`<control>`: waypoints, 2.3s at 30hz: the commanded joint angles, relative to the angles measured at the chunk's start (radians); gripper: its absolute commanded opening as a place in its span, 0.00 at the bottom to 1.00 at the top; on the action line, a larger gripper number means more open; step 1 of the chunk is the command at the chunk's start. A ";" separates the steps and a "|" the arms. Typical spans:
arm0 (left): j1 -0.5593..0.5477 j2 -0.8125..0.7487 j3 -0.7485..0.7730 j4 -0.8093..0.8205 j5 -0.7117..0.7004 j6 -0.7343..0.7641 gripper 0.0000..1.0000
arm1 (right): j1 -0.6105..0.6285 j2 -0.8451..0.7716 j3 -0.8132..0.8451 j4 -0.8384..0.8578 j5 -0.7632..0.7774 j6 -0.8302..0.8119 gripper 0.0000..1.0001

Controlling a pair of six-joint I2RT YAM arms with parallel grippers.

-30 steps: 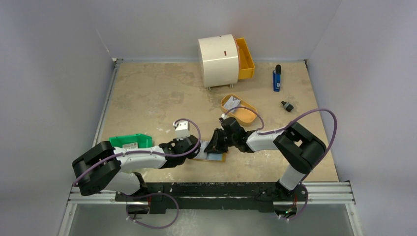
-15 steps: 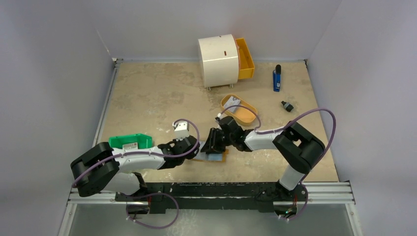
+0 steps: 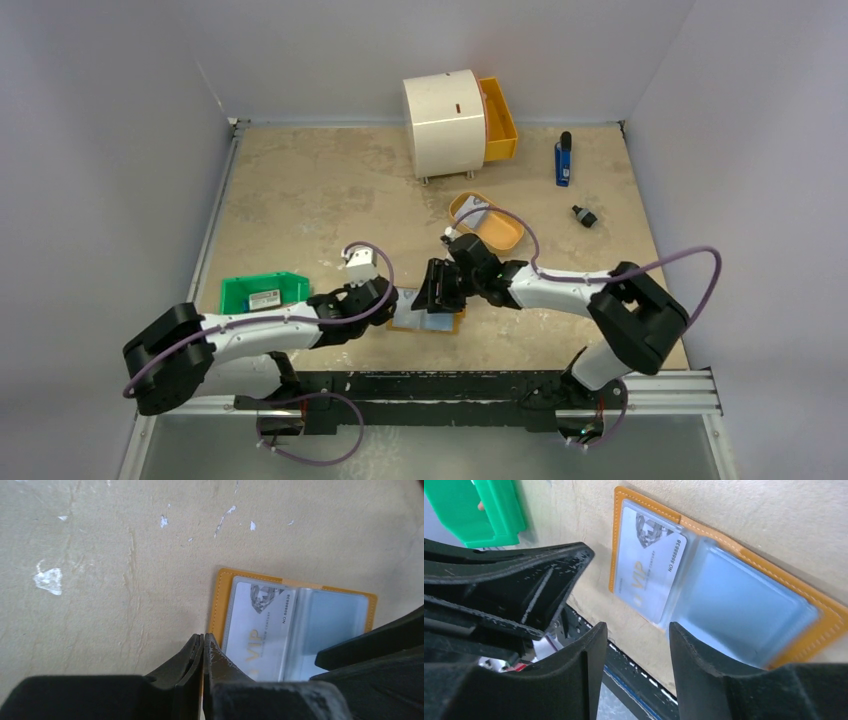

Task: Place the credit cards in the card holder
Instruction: Insert the credit card into the card holder, then pick up the credit card from the storage box.

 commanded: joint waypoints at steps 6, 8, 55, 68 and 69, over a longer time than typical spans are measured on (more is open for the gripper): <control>-0.001 -0.172 0.043 -0.135 -0.086 -0.003 0.20 | -0.019 -0.275 0.091 -0.366 0.340 -0.150 0.53; -0.001 -0.216 0.052 -0.146 -0.095 0.016 0.30 | -0.066 -0.350 0.100 -0.401 0.433 -0.184 0.53; -0.001 -0.273 0.039 -0.092 -0.099 0.027 0.56 | -0.505 0.255 0.426 -0.218 0.319 -0.014 0.37; -0.001 -0.253 0.051 -0.089 -0.092 0.036 0.54 | -0.515 0.180 0.339 -0.180 0.324 -0.013 0.21; -0.001 -0.253 0.053 -0.090 -0.092 0.036 0.54 | -0.514 0.174 0.339 -0.182 0.324 -0.015 0.20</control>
